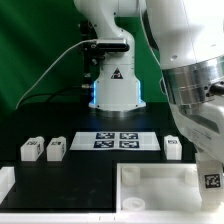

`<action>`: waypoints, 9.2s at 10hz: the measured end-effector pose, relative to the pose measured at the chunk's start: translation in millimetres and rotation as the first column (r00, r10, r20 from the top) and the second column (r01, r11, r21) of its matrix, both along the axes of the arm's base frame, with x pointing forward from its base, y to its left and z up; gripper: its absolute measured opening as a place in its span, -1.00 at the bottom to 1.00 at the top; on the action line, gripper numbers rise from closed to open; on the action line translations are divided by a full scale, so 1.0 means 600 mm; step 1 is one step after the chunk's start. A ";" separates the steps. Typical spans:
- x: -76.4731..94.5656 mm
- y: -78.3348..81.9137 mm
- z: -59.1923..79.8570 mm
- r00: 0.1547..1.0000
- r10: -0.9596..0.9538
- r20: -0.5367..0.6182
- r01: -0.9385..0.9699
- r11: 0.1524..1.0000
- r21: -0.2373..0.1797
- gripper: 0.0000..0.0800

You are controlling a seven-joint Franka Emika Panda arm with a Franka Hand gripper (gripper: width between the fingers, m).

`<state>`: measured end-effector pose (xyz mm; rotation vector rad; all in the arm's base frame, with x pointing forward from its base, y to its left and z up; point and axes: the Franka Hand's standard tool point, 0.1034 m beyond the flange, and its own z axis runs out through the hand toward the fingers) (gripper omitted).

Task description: Assemble one leg

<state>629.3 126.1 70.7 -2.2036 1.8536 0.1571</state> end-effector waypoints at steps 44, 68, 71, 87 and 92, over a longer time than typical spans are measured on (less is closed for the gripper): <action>-0.036 0.004 -0.001 0.820 0.572 0.006 -0.569 0.817 -0.092 -0.28; -0.017 0.000 0.004 0.940 0.338 0.037 -0.337 0.941 -0.041 0.62; -0.017 -0.001 0.004 0.812 0.576 0.094 -0.571 0.817 -0.082 0.62; 0.007 -0.006 0.016 0.952 -0.305 0.008 0.305 0.952 0.014 -0.22; 0.001 0.007 0.014 0.950 -0.311 -0.018 0.312 0.950 0.033 0.20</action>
Offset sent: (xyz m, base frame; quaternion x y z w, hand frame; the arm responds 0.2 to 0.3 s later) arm -0.0059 -0.0097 0.0145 -0.0040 -0.2409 -0.1830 0.9531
